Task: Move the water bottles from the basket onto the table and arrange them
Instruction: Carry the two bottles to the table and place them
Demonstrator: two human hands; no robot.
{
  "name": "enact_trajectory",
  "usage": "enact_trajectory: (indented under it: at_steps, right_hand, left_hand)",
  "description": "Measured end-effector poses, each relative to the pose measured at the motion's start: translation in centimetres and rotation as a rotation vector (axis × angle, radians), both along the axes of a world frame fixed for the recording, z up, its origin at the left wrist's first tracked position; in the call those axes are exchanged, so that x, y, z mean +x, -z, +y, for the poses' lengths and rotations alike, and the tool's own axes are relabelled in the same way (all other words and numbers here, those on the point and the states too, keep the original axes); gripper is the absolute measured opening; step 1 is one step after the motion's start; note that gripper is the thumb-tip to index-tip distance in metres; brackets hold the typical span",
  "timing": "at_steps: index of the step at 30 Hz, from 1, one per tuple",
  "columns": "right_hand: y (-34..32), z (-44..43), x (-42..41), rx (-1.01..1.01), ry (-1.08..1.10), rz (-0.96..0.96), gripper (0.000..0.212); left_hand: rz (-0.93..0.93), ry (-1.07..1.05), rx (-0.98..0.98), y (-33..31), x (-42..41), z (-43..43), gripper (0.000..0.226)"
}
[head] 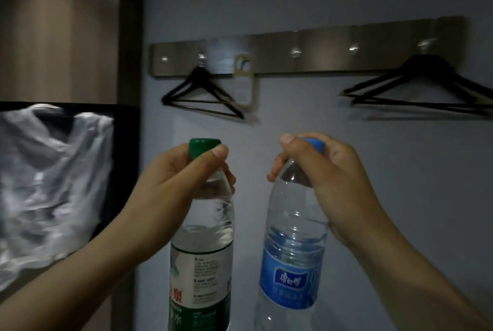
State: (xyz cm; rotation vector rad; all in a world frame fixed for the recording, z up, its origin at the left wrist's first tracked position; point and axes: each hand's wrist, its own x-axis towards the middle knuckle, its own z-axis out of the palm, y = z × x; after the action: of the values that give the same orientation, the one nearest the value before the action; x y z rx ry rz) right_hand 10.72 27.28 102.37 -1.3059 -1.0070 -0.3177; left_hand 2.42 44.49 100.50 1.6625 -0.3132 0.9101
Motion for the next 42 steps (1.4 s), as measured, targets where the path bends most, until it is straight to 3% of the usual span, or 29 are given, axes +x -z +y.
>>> enact_trajectory:
  at_steps: [16,26,30,42]
  right_hand:
    - [1.4,28.3,-0.4,-0.058,-0.534,-0.032,0.039]
    - [1.6,44.8,0.0,-0.049,-0.936,-0.031,0.027]
    - [3.0,50.8,-1.0,-0.077,-1.021,-0.031,0.027]
    - [6.2,66.7,-8.7,-0.114,-1.138,-0.027,0.030]
  left_hand:
    - [0.046,-0.577,-0.005,2.4,-8.3,20.7,0.041]
    - [0.088,-0.973,0.029,3.1,-10.3,30.5,0.040]
    - [0.103,-1.074,-0.046,4.2,-11.8,33.9,0.038]
    - [0.138,-1.253,-0.012,6.6,-20.0,47.5,0.041]
